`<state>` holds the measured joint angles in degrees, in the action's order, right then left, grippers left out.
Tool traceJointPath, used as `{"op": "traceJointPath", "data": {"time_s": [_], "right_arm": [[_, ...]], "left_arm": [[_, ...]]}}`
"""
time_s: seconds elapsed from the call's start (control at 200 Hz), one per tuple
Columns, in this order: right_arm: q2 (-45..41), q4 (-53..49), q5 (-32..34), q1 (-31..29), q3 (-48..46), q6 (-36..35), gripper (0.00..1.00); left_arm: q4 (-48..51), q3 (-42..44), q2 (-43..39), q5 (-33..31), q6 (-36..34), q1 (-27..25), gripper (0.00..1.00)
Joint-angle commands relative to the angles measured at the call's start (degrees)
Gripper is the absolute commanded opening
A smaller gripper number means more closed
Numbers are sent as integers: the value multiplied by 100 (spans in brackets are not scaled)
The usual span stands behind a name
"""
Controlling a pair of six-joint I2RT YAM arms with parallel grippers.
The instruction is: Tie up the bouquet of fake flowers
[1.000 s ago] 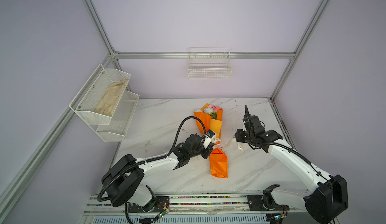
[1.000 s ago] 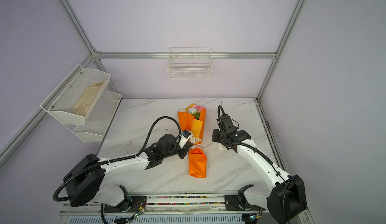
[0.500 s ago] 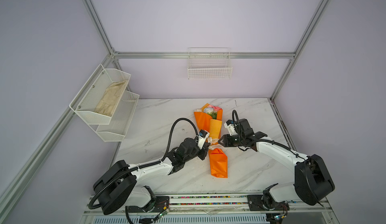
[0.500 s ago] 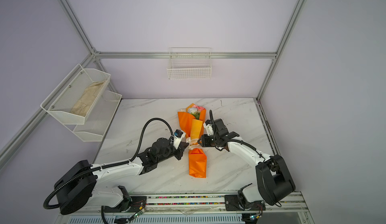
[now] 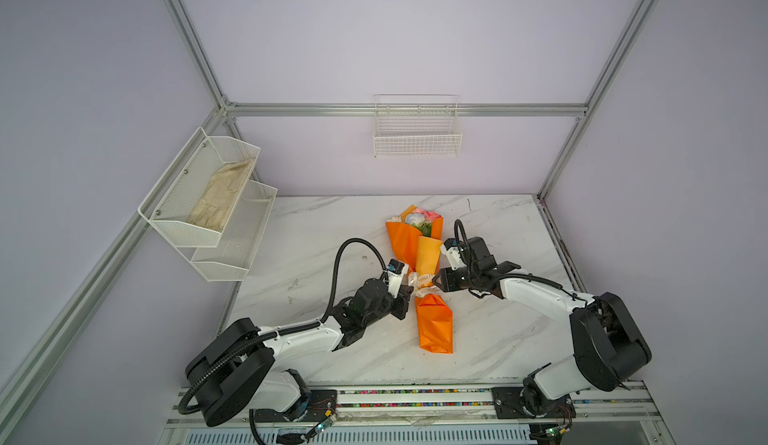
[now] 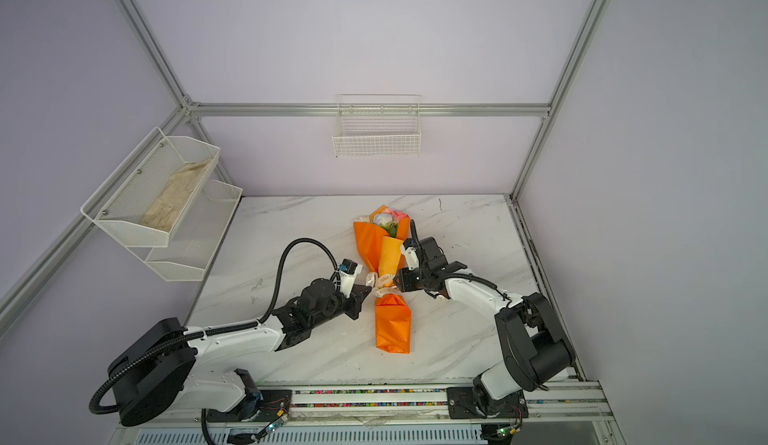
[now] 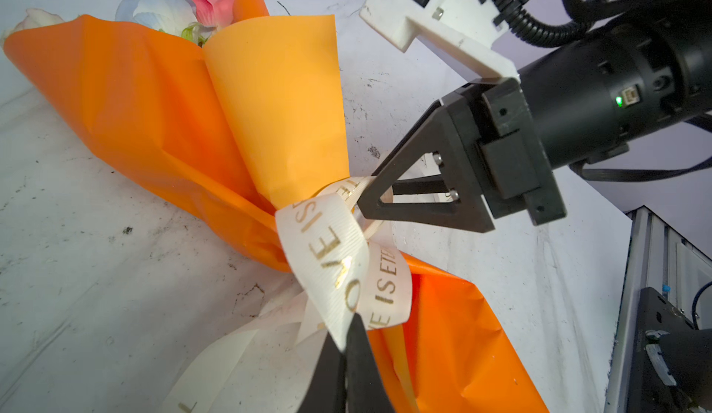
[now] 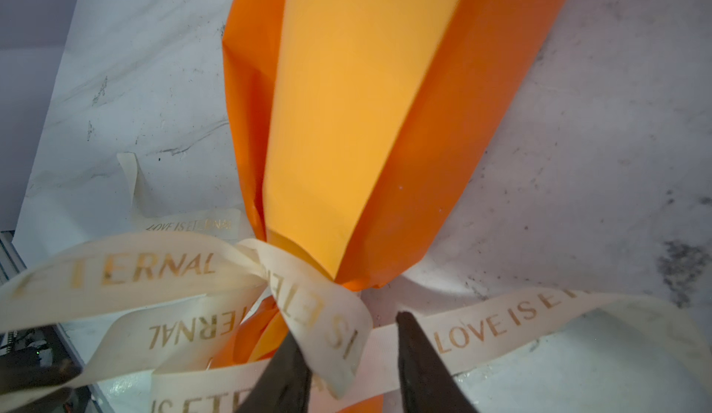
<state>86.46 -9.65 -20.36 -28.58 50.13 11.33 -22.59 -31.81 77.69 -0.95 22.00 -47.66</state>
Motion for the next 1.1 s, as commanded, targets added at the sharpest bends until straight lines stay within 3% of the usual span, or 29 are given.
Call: {"op": "traceJointPath", "data": {"time_s": [0.0,0.11,0.32,0.5,0.62,0.715,0.865,1.095], "right_arm": [[-86,357,32,-69,73,-241,26],[-251,360,227,-87,7,-412,15],[-1141,1121,254,-139,-572,-500,8],[-1594,1753,364,-182,-1017,-794,5],[-1755,1828,408,-246,-1105,-1103,5],[-1718,1568,275,-245,-1021,-1362,14],[-1347,794,597,-349,-628,-1781,30],[-904,347,995,-820,-345,-2752,37]], "left_arm": [[-178,212,51,-153,328,20,6],[-188,355,38,-327,558,24,5],[-368,564,-50,-380,812,37,16],[-358,650,-377,-344,749,43,49],[-277,894,-972,-606,629,43,55],[-283,1047,-1303,-892,349,48,57],[220,991,-1816,-1239,21,76,64],[1014,114,-1557,-1016,-1179,168,65]]}}
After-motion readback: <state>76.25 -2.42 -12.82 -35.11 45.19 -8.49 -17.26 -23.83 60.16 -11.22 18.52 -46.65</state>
